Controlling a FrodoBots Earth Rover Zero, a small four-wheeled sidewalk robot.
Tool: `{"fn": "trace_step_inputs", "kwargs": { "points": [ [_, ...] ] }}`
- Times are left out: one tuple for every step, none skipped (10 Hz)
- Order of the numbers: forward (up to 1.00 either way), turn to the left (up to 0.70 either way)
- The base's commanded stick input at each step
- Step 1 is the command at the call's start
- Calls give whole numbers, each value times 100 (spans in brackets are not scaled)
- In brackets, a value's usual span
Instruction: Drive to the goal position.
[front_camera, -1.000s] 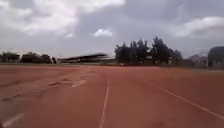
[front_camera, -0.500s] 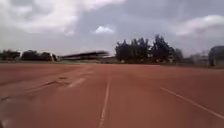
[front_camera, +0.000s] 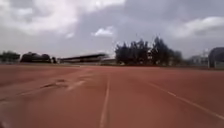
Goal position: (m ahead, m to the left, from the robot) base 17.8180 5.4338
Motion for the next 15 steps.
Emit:
{"fn": "trace_step_inputs", "kwargs": {
  "points": [
    [45, 0],
    [45, 0],
    [45, 0],
    [45, 0],
    [45, 0],
    [45, 0],
    [45, 0],
    [45, 0],
    [45, 0],
    [45, 0],
    [45, 0],
    [45, 0],
    [45, 0],
    [45, 0],
    [45, 0]
  ]
}}
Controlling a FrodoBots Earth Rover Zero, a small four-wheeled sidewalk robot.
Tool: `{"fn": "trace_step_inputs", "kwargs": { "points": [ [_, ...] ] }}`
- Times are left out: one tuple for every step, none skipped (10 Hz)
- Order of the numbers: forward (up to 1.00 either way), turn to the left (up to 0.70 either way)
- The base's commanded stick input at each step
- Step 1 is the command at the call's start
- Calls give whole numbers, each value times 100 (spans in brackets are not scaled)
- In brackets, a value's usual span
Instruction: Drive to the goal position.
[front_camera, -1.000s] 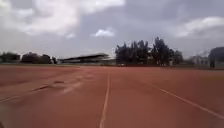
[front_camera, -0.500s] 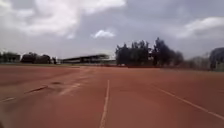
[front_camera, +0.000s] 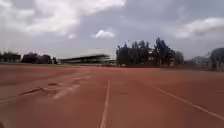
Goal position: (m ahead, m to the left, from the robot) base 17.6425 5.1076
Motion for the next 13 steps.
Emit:
{"fn": "trace_step_inputs", "kwargs": {
  "points": [
    [45, 0],
    [45, 0],
    [45, 0],
    [45, 0],
    [45, 0],
    [45, 0],
    [45, 0],
    [45, 0],
    [45, 0],
    [45, 0],
    [45, 0],
    [45, 0],
    [45, 0]
  ]
}}
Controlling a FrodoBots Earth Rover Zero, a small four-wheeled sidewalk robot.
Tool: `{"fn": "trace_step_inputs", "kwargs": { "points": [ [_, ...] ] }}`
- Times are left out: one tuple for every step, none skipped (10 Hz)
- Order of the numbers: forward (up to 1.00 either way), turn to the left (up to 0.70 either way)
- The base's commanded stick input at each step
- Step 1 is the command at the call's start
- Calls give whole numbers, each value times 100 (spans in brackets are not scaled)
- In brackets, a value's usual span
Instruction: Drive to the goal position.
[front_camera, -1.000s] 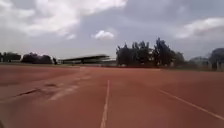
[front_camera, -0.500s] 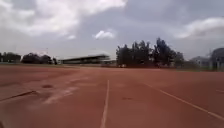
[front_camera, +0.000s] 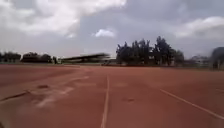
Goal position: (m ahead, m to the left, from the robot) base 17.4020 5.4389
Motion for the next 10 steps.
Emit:
{"fn": "trace_step_inputs", "kwargs": {
  "points": [
    [45, 0],
    [45, 0],
    [45, 0],
    [45, 0],
    [45, 0],
    [45, 0],
    [45, 0],
    [45, 0],
    [45, 0],
    [45, 0]
  ]
}}
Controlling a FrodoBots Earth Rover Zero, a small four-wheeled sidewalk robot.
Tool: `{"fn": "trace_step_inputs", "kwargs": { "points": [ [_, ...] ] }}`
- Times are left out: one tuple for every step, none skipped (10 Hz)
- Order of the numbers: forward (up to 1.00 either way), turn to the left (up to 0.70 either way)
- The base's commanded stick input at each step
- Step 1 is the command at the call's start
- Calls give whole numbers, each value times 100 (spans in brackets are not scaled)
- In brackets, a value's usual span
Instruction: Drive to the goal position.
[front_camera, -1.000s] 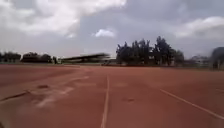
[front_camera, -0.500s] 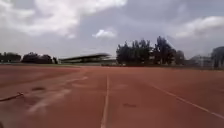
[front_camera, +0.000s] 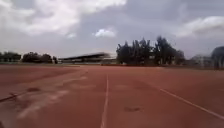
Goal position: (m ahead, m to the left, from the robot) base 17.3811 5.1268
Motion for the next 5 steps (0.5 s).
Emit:
{"fn": "trace_step_inputs", "kwargs": {
  "points": [
    [45, 0],
    [45, 0],
    [45, 0],
    [45, 0],
    [45, 0]
  ]
}}
